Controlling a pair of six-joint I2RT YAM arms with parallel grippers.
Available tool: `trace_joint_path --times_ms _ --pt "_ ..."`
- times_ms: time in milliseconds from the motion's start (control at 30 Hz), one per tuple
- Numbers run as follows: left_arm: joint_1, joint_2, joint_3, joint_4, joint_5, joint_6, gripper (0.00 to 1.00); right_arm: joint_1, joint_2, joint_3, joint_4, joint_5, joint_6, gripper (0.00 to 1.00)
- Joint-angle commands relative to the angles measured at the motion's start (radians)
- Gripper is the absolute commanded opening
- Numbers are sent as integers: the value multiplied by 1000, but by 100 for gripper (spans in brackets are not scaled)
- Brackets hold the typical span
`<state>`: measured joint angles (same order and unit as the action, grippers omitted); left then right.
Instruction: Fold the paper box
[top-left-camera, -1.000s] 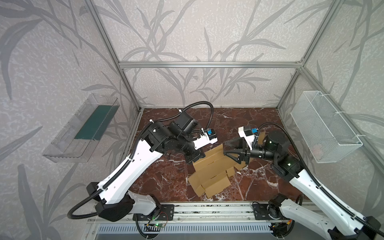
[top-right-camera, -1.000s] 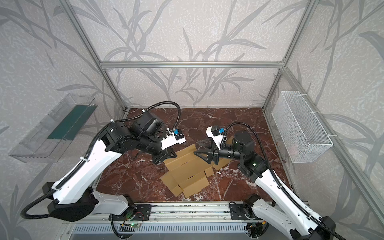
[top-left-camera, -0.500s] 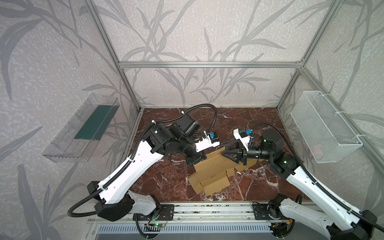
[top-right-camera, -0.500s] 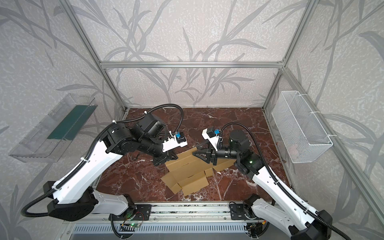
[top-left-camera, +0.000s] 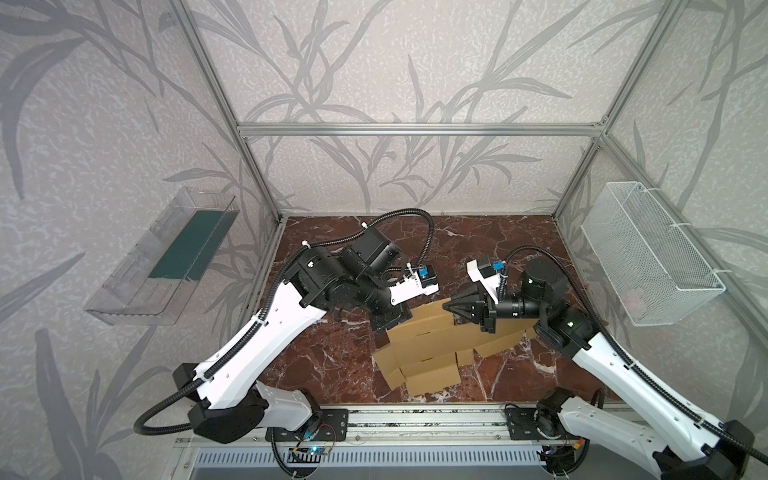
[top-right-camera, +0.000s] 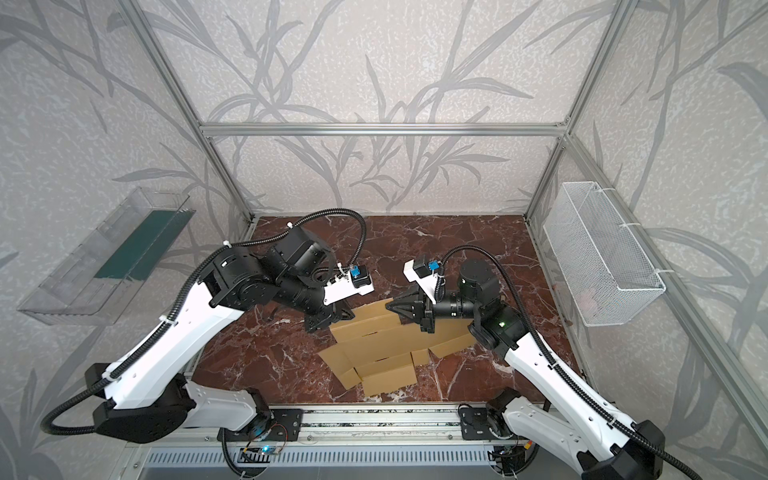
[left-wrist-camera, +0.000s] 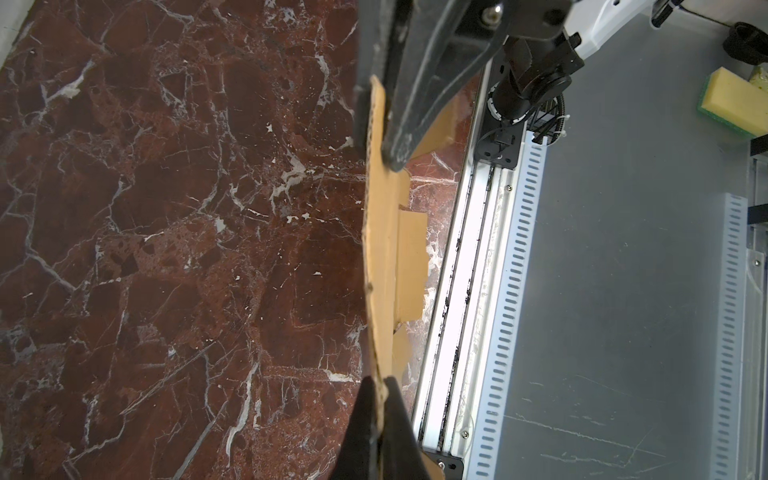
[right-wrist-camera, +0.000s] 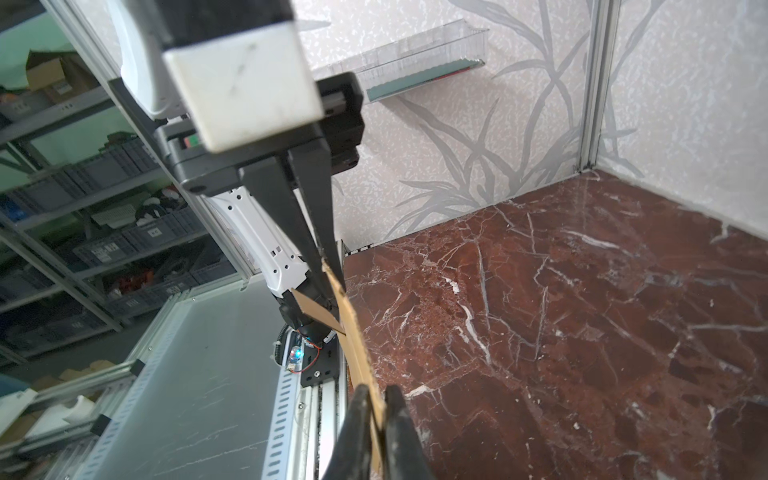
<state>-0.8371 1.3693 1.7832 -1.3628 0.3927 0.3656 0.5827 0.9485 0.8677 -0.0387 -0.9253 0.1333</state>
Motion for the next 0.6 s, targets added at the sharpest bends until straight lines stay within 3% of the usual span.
trace_joint_path --times_ms 0,67,167,300,333,467,567 --pt "-5 -22 17 12 -29 28 0 5 5 13 39 -43 13 0" --pt "-5 -30 11 31 -62 20 4 6 0 10 46 -46 17 0" --pt "-5 -53 7 67 -112 11 26 5 -16 1 67 -17 26 0" --pt "-5 -153 -39 188 -156 -15 37 -8 -29 5 71 71 40 0" --pt "-4 -206 -85 253 -173 -28 40 -20 -31 5 71 104 52 0" --pt "-3 -477 -376 561 -170 -107 76 -117 -43 -35 199 130 192 0" --pt "-3 -607 -539 671 -154 -178 84 -199 -46 -77 332 124 318 0"
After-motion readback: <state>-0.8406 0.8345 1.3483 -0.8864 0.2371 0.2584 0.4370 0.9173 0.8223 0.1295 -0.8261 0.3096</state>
